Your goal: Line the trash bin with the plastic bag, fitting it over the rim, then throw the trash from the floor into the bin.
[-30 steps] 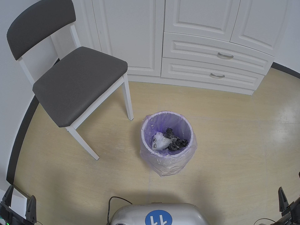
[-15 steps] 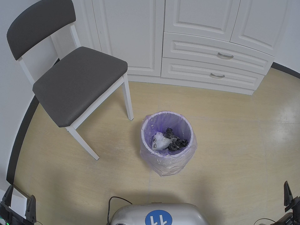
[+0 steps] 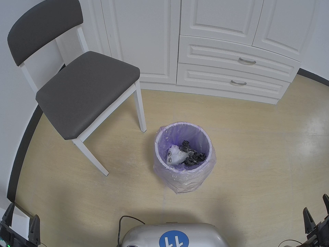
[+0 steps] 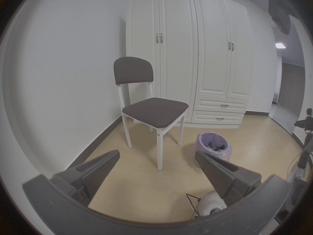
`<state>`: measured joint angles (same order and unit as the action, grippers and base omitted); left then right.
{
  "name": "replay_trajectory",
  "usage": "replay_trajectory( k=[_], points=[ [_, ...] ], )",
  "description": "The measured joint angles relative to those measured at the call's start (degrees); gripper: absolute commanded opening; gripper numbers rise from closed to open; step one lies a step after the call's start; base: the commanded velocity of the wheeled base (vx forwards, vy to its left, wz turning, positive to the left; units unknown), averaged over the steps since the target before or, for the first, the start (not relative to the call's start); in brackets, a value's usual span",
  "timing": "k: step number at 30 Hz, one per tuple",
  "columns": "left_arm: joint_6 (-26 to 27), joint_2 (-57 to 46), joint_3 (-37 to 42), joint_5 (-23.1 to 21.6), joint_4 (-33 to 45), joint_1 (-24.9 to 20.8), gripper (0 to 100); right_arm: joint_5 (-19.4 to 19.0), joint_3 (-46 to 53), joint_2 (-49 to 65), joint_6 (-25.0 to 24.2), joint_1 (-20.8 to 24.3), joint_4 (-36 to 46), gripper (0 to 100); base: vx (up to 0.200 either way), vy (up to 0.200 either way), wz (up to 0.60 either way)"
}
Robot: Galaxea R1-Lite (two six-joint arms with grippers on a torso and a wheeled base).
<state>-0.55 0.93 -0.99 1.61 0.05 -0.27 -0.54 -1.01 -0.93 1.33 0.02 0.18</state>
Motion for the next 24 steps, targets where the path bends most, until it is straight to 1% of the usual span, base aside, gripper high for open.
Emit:
replay_trajectory(
  k=[5, 9, 11, 15, 17, 24],
  points=[
    [-1.8, 0.0, 0.0, 0.0, 0.0, 0.0, 100, 0.1, 0.0, 0.0, -1.4, 0.1, 0.1, 100, 0.0, 0.0, 0.0],
    [1.0, 0.0, 0.0, -0.4, 0.0, 0.0, 100, 0.0, 0.0, 0.0, -1.1, 0.1, 0.1, 100, 0.0, 0.0, 0.0],
    [1.4, 0.0, 0.0, -0.5, 0.0, 0.0, 100, 0.0, 0.0, 0.0, -1.1, 0.1, 0.1, 100, 0.0, 0.0, 0.0],
    [-1.9, 0.0, 0.0, -0.1, 0.0, 0.1, 100, 0.1, 0.0, 0.0, -1.1, 0.1, 0.1, 100, 0.0, 0.0, 0.0],
    [-2.3, 0.0, 0.0, 0.3, 0.0, 0.1, 100, 0.1, 0.0, 0.0, -1.1, 0.1, 0.0, 100, 0.0, 0.0, 0.0],
    [-0.8, 0.0, 0.0, 0.3, -0.1, 0.1, 100, 0.0, 0.0, 0.0, -0.5, 0.1, 0.1, 100, 0.0, 0.0, 0.0]
  ],
)
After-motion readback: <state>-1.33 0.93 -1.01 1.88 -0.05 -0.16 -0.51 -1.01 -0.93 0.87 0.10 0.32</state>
